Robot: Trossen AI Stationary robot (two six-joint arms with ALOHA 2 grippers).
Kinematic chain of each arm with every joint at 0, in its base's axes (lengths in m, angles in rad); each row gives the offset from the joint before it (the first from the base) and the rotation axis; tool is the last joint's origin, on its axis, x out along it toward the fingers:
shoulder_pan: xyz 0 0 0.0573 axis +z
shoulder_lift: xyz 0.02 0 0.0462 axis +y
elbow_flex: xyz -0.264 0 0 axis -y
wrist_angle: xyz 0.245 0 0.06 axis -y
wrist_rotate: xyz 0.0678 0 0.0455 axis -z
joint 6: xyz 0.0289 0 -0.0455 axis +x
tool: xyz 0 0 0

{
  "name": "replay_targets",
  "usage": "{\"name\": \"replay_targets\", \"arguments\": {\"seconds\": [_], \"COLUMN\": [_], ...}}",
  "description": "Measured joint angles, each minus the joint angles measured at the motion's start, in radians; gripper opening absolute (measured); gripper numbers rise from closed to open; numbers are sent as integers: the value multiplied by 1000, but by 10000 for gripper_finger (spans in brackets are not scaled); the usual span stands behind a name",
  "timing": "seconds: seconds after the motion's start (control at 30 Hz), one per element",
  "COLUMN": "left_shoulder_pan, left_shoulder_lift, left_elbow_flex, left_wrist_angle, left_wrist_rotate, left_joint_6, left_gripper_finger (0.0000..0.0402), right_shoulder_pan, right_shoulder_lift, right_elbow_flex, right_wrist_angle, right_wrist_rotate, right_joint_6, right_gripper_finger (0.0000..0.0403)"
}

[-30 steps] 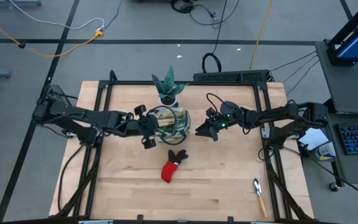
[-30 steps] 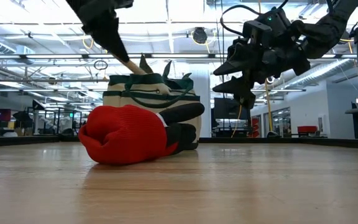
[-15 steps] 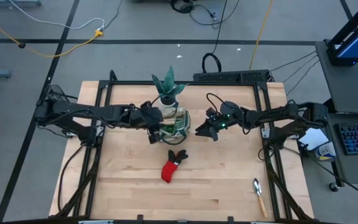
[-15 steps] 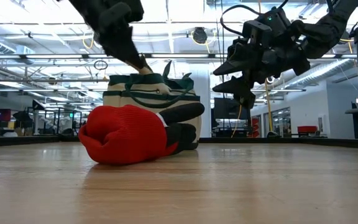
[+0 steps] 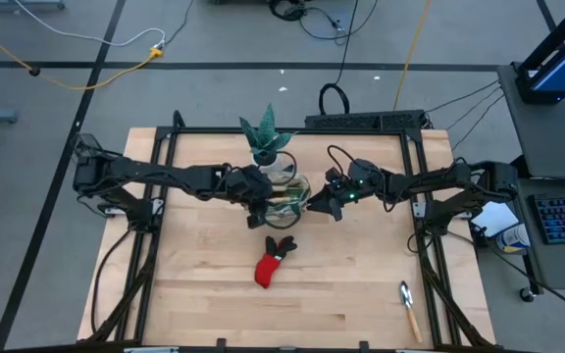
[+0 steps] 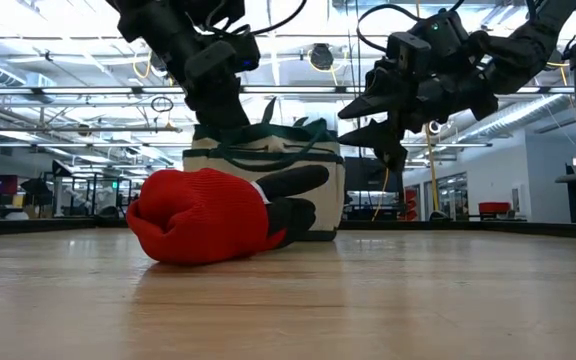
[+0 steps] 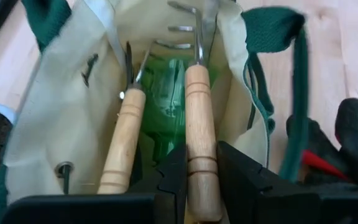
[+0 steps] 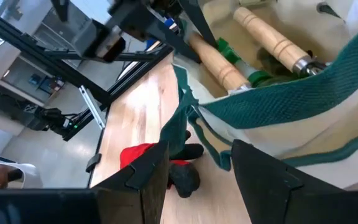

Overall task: Pick & Place Garden tools in Gardening bag
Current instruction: Put the brown hand rake into the gardening bag

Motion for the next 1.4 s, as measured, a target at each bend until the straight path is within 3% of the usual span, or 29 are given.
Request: {"name": "replay_targets", "arguments": {"seconds": [0.37, 0.53, 0.87, 1.1, 1.4], "left_shoulder_pan": [27, 42, 53, 56, 56], "left_shoulder_lift": [0, 0, 0, 0, 0], "left_elbow_flex": [0, 0, 0, 0, 0], "left_wrist_angle": [-4, 16, -10, -12, -17], "left_wrist_rotate": [8, 90, 152, 126, 113], "left_joint_6": [84, 76, 54, 97, 135], "left_gripper_finger": [76, 76, 77, 77, 124], "right_shoulder_pan": [0, 0, 0, 0, 0], "right_shoulder_lift": [0, 0, 0, 0, 0], "right_elbow_flex": [0, 0, 0, -1, -1], "right_wrist_angle": [1, 1, 1, 1, 1], "right_wrist_rotate": [0, 0, 0, 0, 0], "right_joint_6": [-23, -23, -23, -23, -23], "right_gripper_finger": [167, 167, 167, 167, 167]}}
